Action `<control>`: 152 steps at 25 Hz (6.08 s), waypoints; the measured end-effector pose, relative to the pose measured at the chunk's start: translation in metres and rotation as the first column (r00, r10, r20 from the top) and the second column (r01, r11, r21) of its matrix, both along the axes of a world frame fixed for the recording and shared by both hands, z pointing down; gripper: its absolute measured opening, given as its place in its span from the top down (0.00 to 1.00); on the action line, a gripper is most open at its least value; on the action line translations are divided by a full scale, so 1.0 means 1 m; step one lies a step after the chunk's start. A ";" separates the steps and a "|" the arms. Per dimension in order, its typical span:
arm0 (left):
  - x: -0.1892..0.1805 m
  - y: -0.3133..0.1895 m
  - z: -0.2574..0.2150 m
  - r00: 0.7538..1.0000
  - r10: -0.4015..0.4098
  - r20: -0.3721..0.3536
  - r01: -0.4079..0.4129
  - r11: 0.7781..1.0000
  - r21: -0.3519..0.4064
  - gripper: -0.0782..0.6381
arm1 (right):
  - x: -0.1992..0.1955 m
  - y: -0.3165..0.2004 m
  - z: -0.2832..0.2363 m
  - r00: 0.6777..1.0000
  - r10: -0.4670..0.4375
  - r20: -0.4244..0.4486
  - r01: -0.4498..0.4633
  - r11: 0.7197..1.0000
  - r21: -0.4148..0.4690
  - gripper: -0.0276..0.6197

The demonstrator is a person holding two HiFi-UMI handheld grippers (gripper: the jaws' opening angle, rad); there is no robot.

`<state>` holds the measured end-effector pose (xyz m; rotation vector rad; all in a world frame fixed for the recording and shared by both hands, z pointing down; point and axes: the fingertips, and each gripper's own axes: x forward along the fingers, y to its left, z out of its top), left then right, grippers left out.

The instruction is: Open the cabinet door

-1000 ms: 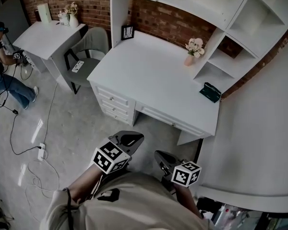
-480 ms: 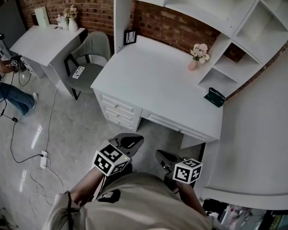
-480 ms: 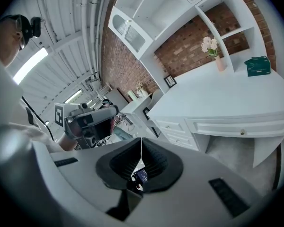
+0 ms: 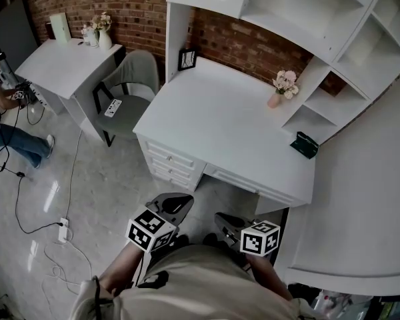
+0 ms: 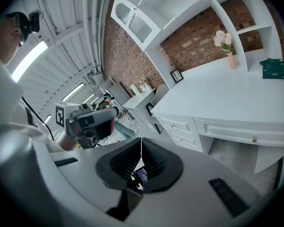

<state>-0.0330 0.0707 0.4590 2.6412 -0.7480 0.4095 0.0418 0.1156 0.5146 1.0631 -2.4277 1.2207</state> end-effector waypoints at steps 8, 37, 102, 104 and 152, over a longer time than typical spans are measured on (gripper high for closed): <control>-0.003 -0.020 0.008 0.998 -0.060 0.011 0.061 0.997 -0.037 0.87 | -0.006 -0.029 0.007 0.996 -0.090 -0.018 0.090 0.996 0.000 0.91; 0.114 -0.141 -0.007 0.975 -0.203 0.091 0.204 0.979 0.000 0.87 | 0.100 -0.179 0.003 0.973 -0.208 0.101 0.206 0.978 0.029 0.91; -0.010 -0.272 -0.011 0.982 -0.189 -0.011 0.189 0.982 -0.008 0.87 | 0.047 -0.587 -0.310 0.957 0.190 -0.219 0.036 0.673 0.739 0.60; -0.014 -0.272 -0.010 0.980 -0.199 -0.013 0.198 0.980 -0.012 0.87 | 0.044 -0.589 -0.310 0.950 0.199 -0.240 0.048 0.667 0.743 0.60; -0.003 -0.265 -0.013 0.978 -0.206 -0.015 0.206 0.978 -0.023 0.87 | 0.007 -0.522 -0.320 0.923 -0.373 -0.100 0.320 0.594 0.738 0.50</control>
